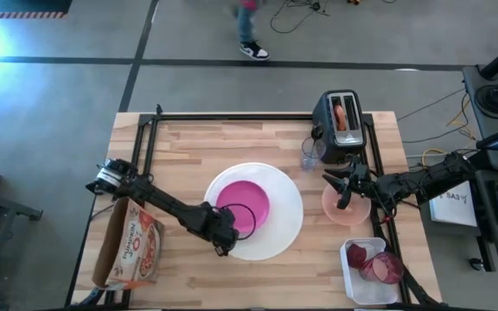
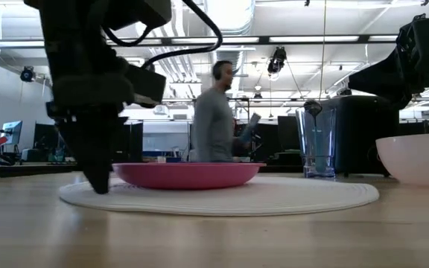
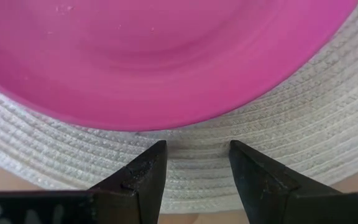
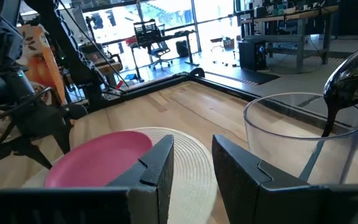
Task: Arrange a breakfast setting
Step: Move the white mat to the middle of the table, then adjust the pink plate on the white mat
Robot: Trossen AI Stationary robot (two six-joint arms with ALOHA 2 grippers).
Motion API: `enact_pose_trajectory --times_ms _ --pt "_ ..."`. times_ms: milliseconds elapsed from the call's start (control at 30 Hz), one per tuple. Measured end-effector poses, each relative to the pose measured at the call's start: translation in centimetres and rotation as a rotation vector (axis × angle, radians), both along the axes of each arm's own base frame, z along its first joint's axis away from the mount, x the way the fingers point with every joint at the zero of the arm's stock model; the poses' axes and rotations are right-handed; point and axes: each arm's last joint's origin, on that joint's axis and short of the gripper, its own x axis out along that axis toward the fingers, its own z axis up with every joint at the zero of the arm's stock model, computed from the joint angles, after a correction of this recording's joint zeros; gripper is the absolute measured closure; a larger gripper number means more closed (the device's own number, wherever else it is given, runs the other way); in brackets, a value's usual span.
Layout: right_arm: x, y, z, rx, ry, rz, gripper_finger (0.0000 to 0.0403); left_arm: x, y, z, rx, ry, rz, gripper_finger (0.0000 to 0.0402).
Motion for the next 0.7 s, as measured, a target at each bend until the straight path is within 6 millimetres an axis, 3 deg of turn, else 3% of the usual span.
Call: enact_pose_trajectory --times_ms 367,700 --pt "0.0 0.0 0.0 0.0 0.0 0.0 0.0303 -0.1 -0.2 0.4 0.041 -0.017 -0.036 0.0241" --pt "0.0 0.0 0.0 0.0 0.0 0.0 0.0303 0.6 -0.6 3.5 0.113 -0.036 -0.106 0.0241"
